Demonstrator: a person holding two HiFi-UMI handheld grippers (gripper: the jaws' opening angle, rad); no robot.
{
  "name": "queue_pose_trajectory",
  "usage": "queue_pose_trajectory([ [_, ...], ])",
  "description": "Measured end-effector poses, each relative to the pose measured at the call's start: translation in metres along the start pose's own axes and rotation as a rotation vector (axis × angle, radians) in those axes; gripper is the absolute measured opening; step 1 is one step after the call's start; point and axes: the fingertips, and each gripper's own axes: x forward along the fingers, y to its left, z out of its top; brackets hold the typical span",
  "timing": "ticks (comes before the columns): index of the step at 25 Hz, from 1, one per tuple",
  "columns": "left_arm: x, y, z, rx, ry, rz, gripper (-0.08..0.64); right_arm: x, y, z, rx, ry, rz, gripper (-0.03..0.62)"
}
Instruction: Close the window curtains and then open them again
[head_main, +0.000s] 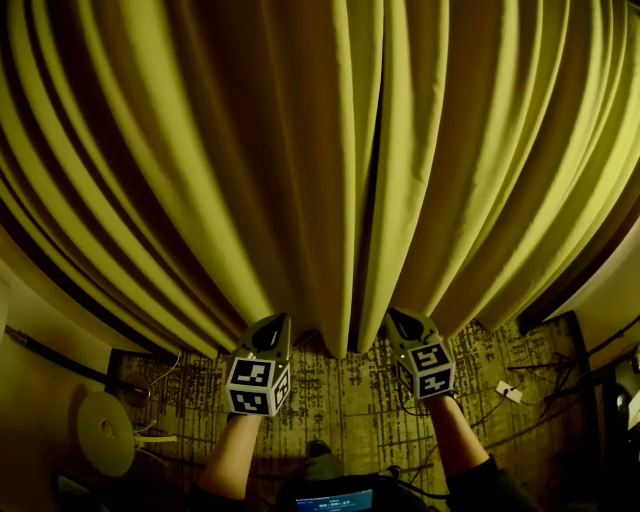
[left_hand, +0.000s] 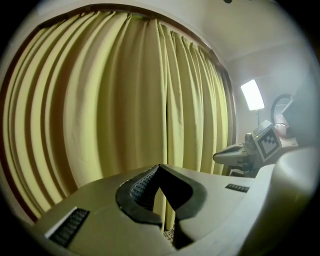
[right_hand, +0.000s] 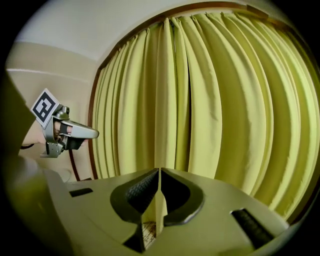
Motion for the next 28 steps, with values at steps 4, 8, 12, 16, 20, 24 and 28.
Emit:
queue_pose_trajectory([
  [4,0.012,0.025,0.036,0.028,-0.058,-0.012,0.0,0.025,0.006,0.069,-0.05,-0.108,-0.023,0.079],
  [8,0.023,0.035,0.065,0.045,-0.103,-0.045,0.0,0.04,0.003,0.136,-0.097,-0.212,-0.074,0.14],
  [12,0.029,0.046,0.086,0.047,-0.131,-0.06,0.0,0.051,0.005,0.207,-0.175,-0.324,-0.108,0.242],
  [16,0.046,0.048,0.097,0.048,-0.135,-0.057,0.0,0.068,-0.003,0.283,-0.232,-0.421,-0.127,0.39],
  [20,0.053,0.061,0.099,0.074,-0.125,-0.016,0.0,0.08,-0.015,0.355,-0.27,-0.544,-0.159,0.425],
  [24,0.072,0.079,0.108,0.055,-0.11,0.04,0.0,0.1,-0.033,0.416,-0.28,-0.632,-0.151,0.437],
  [28,0.085,0.097,0.135,0.057,-0.143,0.071,0.0,0.119,-0.029,0.455,-0.319,-0.669,-0.158,0.437],
])
